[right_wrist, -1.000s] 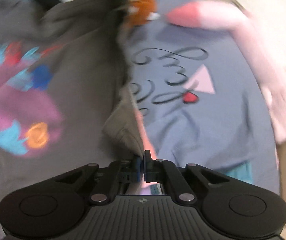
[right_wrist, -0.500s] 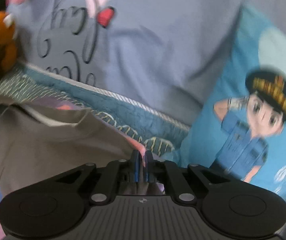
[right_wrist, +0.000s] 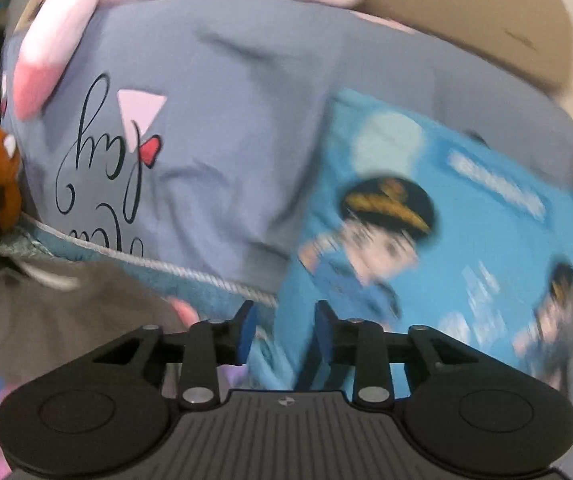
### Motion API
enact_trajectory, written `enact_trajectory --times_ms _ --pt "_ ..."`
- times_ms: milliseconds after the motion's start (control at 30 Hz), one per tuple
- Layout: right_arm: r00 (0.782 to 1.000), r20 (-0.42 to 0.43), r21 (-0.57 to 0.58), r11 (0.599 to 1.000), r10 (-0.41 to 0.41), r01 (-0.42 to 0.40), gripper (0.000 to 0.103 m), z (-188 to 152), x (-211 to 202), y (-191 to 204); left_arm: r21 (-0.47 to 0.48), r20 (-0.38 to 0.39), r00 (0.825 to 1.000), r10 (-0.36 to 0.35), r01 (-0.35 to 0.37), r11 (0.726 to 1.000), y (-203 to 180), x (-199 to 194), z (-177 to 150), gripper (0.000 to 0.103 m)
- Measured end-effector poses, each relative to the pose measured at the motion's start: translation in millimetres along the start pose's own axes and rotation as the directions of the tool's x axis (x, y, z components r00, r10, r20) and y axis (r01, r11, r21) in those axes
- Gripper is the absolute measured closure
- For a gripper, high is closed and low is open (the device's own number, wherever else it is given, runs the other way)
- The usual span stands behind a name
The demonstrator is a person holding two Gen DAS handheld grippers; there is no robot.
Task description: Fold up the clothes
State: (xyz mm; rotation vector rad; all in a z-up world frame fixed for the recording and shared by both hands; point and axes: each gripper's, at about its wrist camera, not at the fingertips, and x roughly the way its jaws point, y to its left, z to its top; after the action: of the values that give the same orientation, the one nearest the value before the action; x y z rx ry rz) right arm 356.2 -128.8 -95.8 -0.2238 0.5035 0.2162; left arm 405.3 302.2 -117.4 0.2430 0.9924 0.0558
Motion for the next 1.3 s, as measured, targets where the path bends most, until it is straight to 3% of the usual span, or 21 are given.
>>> enact_trajectory --times_ms 133,233,267,300,367,467,533,600,700,767,833,867,967,1100,1233,1300 --pt "0.994 -0.106 0.087 0.996 0.02 -0.011 0.063 -58 -27 -42 0.052 0.009 0.999 -0.031 0.031 0.998 2 -17 -8 0.0" --pt "0.976 -0.211 0.187 0.982 0.057 -0.017 0.063 -107 -36 -62 0.12 0.027 0.998 0.061 -0.064 0.991 -4 -20 -10 0.0" --pt "0.972 -0.222 0.238 0.971 0.079 -0.025 0.063 -119 -39 -67 0.156 0.055 0.99 0.13 -0.137 0.978 -9 -19 -11 0.0" --pt "0.97 -0.222 0.295 0.955 0.104 -0.035 0.063 -129 -42 -72 0.206 0.095 0.971 0.218 -0.233 0.95 -18 -18 -13 0.0" --pt "0.968 -0.201 0.423 0.905 0.154 -0.056 0.057 -147 -49 -77 0.305 0.159 0.932 0.326 -0.361 0.881 -38 -12 -17 0.0" --pt "0.965 -0.175 0.568 0.821 0.193 -0.061 0.054 -165 -48 -76 0.397 0.174 0.904 0.391 -0.428 0.812 -63 0 -21 0.0" --pt "0.962 -0.151 0.643 0.762 0.226 -0.078 0.054 -173 -41 -74 0.419 0.171 0.899 0.404 -0.437 0.796 -74 5 -20 0.0" --pt "0.96 -0.128 0.712 0.697 0.248 -0.085 0.054 -179 -31 -73 0.392 0.157 0.902 0.403 -0.431 0.813 -77 7 -17 0.0" --pt "0.959 -0.085 0.826 0.557 0.272 -0.085 0.056 -187 -13 -76 0.338 0.128 0.907 0.401 -0.42 0.842 -76 9 -13 0.0" --pt "0.958 -0.063 0.884 0.462 0.28 -0.077 0.091 -193 -3 -79 0.278 0.098 0.915 0.391 -0.402 0.872 -69 9 -11 0.0" --pt "0.962 -0.02 0.916 0.391 0.271 -0.091 0.091 -199 -4 -81 0.206 0.067 0.929 0.363 -0.369 0.906 -59 7 -8 0.0" --pt "0.966 0.006 0.918 0.381 0.257 -0.107 0.091 -199 -10 -82 0.164 0.051 0.939 0.34 -0.343 0.925 -53 6 -6 0.0" --pt "0.978 0.035 0.894 0.431 0.205 -0.122 0.092 -193 -32 -90 0.02 0.012 0.97 0.243 -0.243 0.97 -29 2 -2 0.0" --pt "0.991 -0.007 0.847 0.528 0.132 -0.064 0.092 -175 -61 -108 -0.111 0.006 0.988 0.156 -0.154 0.982 -19 -7 -4 0.0" --pt "0.995 -0.033 0.779 0.626 0.091 -0.031 0.092 -159 -79 -119 -0.15 0.037 0.997 0.073 -0.067 0.986 -24 -24 -11 0.0" --pt "0.997 -0.029 0.765 0.643 0.076 -0.027 0.092 -155 -85 -122 -0.127 0.066 0.996 0.054 -0.046 0.991 -30 -37 -18 0.0"
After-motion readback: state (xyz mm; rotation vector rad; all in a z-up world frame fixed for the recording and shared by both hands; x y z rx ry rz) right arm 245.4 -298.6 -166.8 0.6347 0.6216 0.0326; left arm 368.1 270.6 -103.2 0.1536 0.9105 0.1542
